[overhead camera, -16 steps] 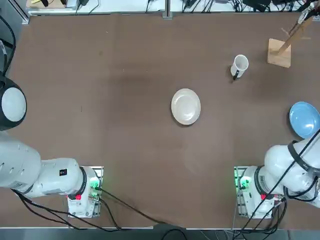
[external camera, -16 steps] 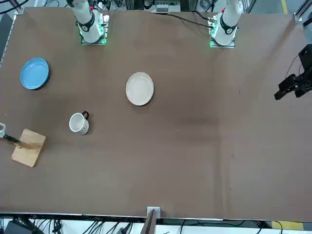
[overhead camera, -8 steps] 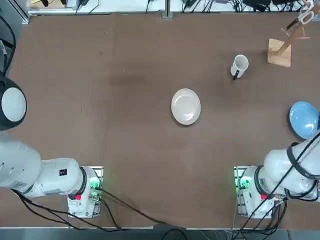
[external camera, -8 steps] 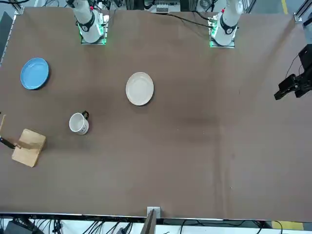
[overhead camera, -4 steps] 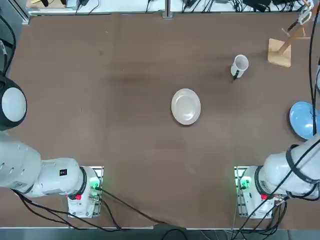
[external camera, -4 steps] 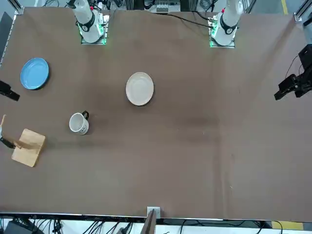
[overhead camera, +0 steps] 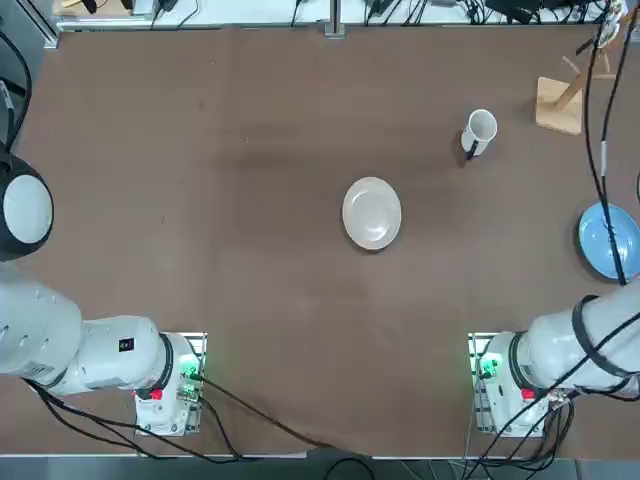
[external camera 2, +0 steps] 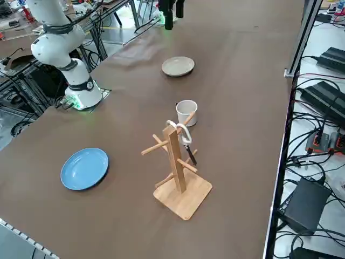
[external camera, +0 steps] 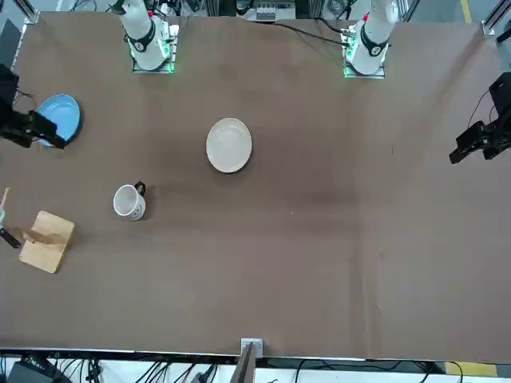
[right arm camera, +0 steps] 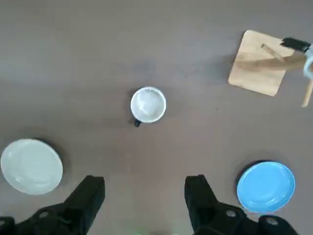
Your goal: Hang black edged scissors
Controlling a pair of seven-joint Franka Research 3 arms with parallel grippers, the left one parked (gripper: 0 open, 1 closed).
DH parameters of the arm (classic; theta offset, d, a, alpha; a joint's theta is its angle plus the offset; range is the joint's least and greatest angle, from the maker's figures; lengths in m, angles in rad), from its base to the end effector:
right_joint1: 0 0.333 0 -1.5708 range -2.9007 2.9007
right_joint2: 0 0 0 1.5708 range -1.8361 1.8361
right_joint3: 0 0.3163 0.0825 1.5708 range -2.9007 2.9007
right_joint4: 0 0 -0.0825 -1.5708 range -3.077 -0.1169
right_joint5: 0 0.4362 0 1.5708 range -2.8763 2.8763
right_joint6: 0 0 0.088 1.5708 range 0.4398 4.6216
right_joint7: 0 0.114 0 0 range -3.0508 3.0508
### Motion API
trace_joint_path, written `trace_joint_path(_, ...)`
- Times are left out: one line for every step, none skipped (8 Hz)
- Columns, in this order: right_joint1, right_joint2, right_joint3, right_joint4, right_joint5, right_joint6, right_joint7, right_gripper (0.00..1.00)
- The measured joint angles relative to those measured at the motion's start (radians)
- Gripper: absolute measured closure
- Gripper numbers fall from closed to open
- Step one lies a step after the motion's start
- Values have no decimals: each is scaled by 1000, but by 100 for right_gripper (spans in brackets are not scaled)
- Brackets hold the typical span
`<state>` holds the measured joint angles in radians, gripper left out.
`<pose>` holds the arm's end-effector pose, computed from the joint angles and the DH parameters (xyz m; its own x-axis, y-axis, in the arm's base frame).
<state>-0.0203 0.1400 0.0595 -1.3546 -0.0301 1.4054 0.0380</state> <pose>0.6317 0.0181 0.6289 0.9961 -0.0037 -0.0879 -0.0015 -0.9997 0.0251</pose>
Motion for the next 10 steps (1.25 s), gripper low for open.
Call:
trace_joint_path(57,-49,-42,-60,1,3,0,0)
trace_joint_path(105,-93,-79,-115,1,5,0,0)
trace_joint_path(135,-134,-97,-169,2,16,0,0)
trace_joint_path(153,-169,-109,-216,8,36,0,0)
trace_joint_path(170,-196,-124,-249,18,50,0,0)
trace_joint_path(179,-211,-138,-262,32,57,0,0)
trace_joint_path(170,-218,-144,-260,41,62,0,0)
trace_joint_path(120,-222,-122,-256,72,67,-1,0)
trace_joint_path(27,-225,-58,-253,120,69,-5,0)
trace_joint_path(-43,-224,1,-253,141,69,-7,0)
